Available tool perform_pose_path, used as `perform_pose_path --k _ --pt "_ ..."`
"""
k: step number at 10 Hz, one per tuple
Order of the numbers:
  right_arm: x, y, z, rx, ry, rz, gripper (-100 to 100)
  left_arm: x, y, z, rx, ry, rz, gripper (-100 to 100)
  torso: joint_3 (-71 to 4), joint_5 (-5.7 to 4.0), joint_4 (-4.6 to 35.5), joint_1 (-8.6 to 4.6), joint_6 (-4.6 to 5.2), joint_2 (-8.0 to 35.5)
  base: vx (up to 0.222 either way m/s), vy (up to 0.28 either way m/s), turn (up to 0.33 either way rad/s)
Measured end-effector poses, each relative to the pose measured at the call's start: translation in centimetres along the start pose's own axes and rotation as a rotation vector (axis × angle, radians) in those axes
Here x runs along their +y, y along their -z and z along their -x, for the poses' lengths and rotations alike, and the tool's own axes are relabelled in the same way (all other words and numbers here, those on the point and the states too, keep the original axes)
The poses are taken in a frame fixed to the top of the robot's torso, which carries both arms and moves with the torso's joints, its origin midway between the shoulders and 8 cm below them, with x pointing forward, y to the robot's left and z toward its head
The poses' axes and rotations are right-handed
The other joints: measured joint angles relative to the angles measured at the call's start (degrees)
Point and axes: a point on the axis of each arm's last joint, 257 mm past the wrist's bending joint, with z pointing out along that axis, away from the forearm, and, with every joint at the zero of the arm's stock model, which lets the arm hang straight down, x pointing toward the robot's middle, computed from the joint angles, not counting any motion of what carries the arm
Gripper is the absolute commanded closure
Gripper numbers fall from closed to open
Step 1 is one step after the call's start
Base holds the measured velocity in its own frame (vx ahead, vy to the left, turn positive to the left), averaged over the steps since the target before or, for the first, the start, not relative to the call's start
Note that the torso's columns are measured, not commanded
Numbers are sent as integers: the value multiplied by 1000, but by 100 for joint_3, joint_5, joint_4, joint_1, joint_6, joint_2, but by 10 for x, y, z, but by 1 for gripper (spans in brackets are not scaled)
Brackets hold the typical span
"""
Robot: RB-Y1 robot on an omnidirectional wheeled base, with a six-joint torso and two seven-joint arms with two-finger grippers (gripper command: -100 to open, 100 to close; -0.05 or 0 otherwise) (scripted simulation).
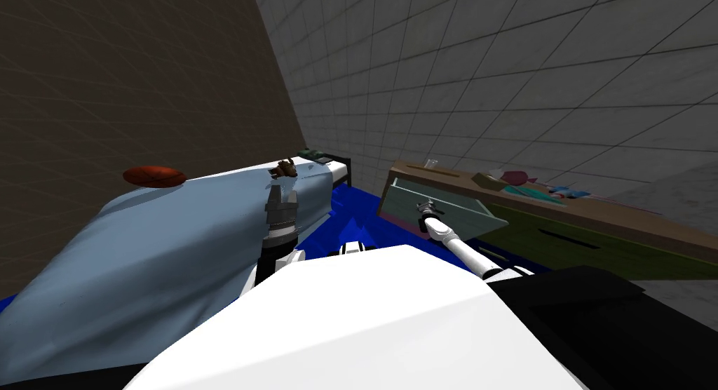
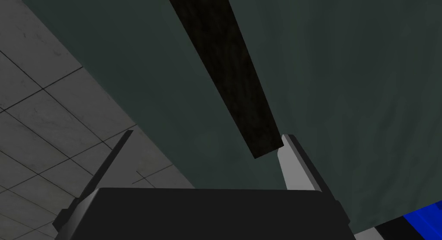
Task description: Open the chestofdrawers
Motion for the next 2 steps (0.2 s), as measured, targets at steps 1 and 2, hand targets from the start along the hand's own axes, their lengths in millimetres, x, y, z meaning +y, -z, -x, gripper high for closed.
perform_pose_path --k 1,2 --pt "1 0 0 1 0 2 0 0 0 0 0 0 0 0 -2 -3 -3 -1 0 -4 0 0 0" --pt "2 1 -1 1 0 3 0 0 0 0 0 0 0 0 -3 -5 -5 -3 0 -6 0 0 0"
